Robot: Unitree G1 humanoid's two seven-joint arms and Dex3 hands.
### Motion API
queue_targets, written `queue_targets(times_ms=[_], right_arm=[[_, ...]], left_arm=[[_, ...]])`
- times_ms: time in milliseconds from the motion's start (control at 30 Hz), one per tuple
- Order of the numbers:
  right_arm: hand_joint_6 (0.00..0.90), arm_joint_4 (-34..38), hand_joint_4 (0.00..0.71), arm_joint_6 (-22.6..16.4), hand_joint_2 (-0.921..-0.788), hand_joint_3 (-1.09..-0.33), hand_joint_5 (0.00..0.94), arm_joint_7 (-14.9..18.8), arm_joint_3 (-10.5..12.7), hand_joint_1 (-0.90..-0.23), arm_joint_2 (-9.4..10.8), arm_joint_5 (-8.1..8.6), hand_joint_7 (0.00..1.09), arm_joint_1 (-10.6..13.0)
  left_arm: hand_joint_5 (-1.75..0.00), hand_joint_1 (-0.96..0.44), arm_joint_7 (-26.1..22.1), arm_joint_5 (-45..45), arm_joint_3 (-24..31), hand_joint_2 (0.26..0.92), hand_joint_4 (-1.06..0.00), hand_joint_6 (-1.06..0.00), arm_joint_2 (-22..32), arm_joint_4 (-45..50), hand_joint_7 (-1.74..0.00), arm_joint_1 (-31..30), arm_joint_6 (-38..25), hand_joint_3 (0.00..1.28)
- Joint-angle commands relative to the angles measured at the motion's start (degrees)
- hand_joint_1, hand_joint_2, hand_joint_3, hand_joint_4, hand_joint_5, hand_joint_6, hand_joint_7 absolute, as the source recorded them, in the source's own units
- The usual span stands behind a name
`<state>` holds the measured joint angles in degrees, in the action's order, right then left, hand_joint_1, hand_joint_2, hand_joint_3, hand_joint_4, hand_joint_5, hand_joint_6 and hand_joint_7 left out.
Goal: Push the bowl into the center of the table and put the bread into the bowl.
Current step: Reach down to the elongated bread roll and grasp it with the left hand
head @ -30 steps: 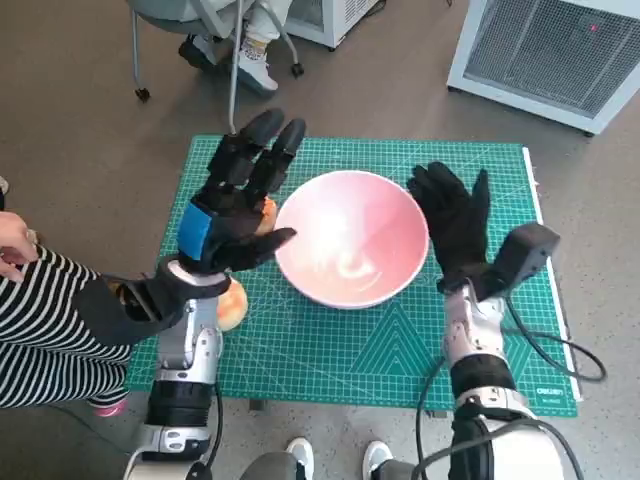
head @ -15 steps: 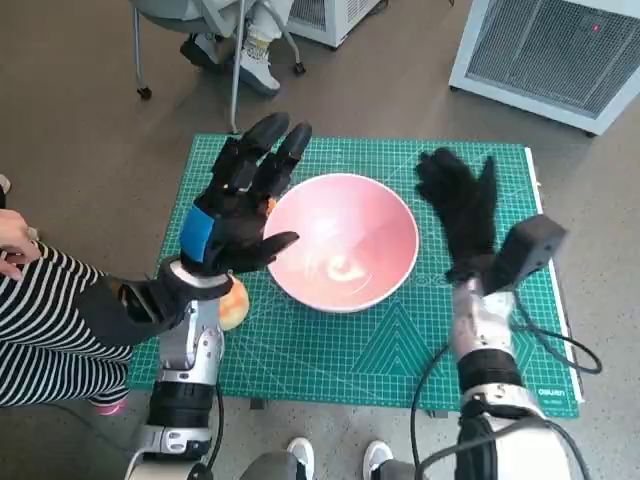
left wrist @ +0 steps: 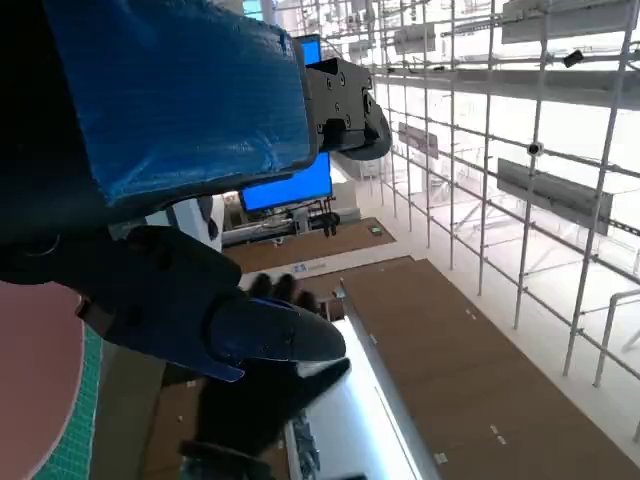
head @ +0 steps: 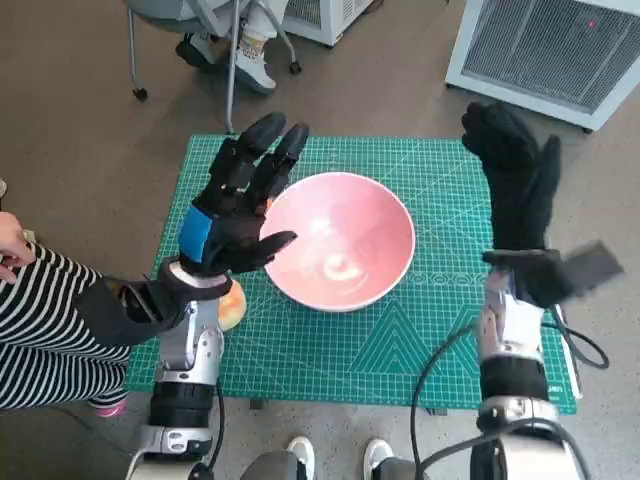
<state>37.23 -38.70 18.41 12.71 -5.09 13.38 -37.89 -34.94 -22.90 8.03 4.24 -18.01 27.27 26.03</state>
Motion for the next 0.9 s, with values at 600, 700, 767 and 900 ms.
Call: queue_targets(times_ms=[600,700,767,900], right_arm=[[0.182,-25.2,0.149,2.8,-0.921,-0.68,0.014,4.5,-7.6,-0.71,0.3,1.81,0.24,11.3],[0.176,-26.0,0.148,3.0,-0.921,-0.681,0.012,4.2,-7.8,-0.711,0.2,1.45,0.24,11.7],[0.172,-26.7,0.149,3.3,-0.921,-0.68,0.012,4.1,-7.8,-0.711,0.0,1.26,0.24,12.1],[0.165,-28.2,0.15,3.7,-0.921,-0.68,0.011,3.5,-8.0,-0.714,-0.2,0.7,0.25,12.9]], left_arm=[[0.0,-0.4,-4.4,10.5,4.2,0.915,-0.11,-0.02,22.5,-14.2,-0.37,11.9,7.2,0.06],[0.0,-0.4,-4.1,13.5,3.6,0.903,-0.1,-0.03,25.7,-16.9,-0.29,13.6,8.3,0.03],[0.0,-0.38,-4.2,16.5,2.5,0.89,-0.09,-0.03,29.1,-19.9,-0.26,15.8,8.1,0.02],[0.0,-0.3,-4.6,21.1,0.0,0.845,-0.08,-0.07,34.0,-25.8,-0.17,20.6,5.1,0.0]])
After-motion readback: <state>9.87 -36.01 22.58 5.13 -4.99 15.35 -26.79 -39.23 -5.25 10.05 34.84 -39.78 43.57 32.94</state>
